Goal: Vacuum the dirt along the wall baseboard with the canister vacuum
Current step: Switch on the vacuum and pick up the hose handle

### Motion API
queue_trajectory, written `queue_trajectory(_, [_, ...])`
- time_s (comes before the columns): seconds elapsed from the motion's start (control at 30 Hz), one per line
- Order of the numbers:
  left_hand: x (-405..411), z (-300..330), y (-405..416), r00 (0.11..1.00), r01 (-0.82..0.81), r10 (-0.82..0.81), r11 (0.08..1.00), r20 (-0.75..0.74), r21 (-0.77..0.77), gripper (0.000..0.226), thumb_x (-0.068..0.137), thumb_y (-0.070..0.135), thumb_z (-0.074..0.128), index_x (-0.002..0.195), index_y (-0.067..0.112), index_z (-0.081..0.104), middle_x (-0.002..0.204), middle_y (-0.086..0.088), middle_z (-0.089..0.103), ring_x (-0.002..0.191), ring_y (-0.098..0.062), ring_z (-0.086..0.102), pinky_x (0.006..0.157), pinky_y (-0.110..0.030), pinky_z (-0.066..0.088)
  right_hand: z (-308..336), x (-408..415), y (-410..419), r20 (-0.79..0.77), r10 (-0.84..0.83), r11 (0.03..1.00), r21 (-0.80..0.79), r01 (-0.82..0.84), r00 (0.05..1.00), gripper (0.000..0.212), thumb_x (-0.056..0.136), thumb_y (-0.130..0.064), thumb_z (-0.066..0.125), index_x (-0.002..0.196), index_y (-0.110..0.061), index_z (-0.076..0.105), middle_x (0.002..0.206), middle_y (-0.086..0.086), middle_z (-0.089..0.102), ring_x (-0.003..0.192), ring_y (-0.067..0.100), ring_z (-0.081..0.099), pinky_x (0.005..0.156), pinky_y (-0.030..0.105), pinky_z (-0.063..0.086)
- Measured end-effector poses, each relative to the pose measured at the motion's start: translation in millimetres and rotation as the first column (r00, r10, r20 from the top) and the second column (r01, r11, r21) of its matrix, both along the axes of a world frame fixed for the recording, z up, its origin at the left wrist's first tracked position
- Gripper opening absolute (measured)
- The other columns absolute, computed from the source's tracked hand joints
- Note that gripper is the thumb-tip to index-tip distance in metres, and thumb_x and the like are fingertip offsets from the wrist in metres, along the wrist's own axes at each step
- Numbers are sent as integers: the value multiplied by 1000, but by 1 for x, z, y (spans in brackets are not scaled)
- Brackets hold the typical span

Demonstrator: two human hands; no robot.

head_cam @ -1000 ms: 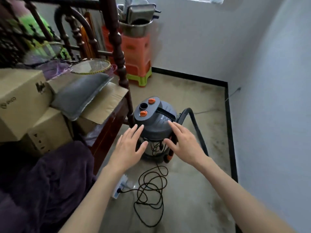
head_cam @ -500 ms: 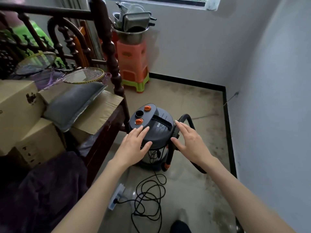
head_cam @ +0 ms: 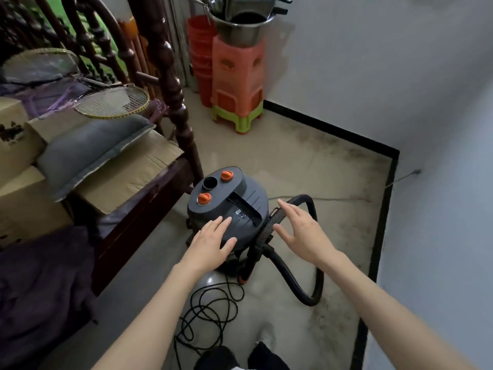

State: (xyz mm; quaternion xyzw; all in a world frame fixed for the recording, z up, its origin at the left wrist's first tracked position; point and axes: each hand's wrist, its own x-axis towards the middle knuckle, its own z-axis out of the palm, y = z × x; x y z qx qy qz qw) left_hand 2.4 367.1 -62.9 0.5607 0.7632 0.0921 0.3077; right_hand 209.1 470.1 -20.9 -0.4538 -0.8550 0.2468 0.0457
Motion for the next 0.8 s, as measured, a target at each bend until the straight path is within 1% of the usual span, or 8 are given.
queue_trajectory(0.13, [0, -22, 17, 999, -36, 36, 997, 1, -72, 61, 99, 43, 38, 152, 25, 14, 159, 0, 12, 146, -18, 7, 119, -40, 13, -23, 3, 30, 54, 63, 997, -56, -60, 997, 59, 99, -34, 51, 152, -16, 29, 151, 4, 41, 137, 23, 38, 110, 29, 28])
queue_trajectory(0.23, [-7, -46, 29, 999, -30, 25, 990, -39, -138, 61, 99, 44, 36, 152, 26, 13, 160, -1, 8, 147, -20, 4, 119, -42, 9, -52, -4, 50, 127, 132, 988, -102, -120, 983, 58, 100, -33, 49, 151, -16, 30, 150, 4, 41, 136, 24, 39, 110, 31, 31])
queue_trajectory(0.33, [-12, -80, 48, 995, 33, -50, 980, -82, -194, 62, 100, 44, 34, 152, 27, 8, 160, -1, -3, 147, -22, -6, 118, -45, 3, -91, -13, 73, 206, 207, 974, -136, -181, 957, 57, 100, -32, 49, 151, -16, 31, 149, 5, 43, 135, 24, 40, 108, 32, 32])
queue_trajectory(0.4, [-14, -101, 67, 983, 98, -128, 972, -131, -213, 63, 100, 44, 33, 153, 25, 4, 160, -3, -9, 146, -25, -12, 117, -47, 1, -120, -17, 90, 271, 242, 967, -150, -207, 932, 57, 99, -31, 50, 150, -15, 31, 149, 6, 43, 135, 26, 40, 106, 33, 31])
queue_trajectory(0.5, [-17, -128, 97, 955, 185, -225, 961, -194, -206, 64, 100, 42, 32, 153, 23, 2, 159, -7, -12, 146, -28, -13, 117, -46, 0, -161, -21, 116, 364, 275, 956, -200, -214, 890, 58, 97, -28, 52, 150, -14, 32, 148, 7, 43, 134, 28, 40, 107, 35, 32])
queue_trajectory(0.6, [-21, -150, 126, 930, 225, -269, 955, -250, -192, 64, 100, 41, 32, 152, 20, 0, 159, -10, -11, 146, -30, -11, 117, -45, 2, -198, -27, 147, 458, 320, 945, -215, -247, 829, 60, 95, -24, 54, 149, -14, 30, 149, 8, 41, 137, 27, 36, 110, 35, 29])
queue_trajectory(0.67, [-20, -167, 141, 913, 250, -298, 949, -280, -193, 64, 101, 40, 31, 152, 21, 0, 159, -11, -12, 146, -29, -12, 117, -46, 1, -221, -27, 163, 531, 349, 937, -176, -302, 772, 60, 93, -22, 57, 147, -15, 32, 148, 7, 39, 138, 26, 33, 111, 35, 27])
queue_trajectory(0.8, [-19, -194, 160, 890, 312, -332, 943, -312, -114, 59, 101, 37, 33, 152, 20, 9, 160, -8, -7, 146, -28, -12, 117, -43, -4, -261, -30, 185, 633, 414, 883, -104, -458, 654, 60, 90, -16, 58, 143, -13, 32, 146, 9, 37, 137, 28, 32, 112, 40, 26])
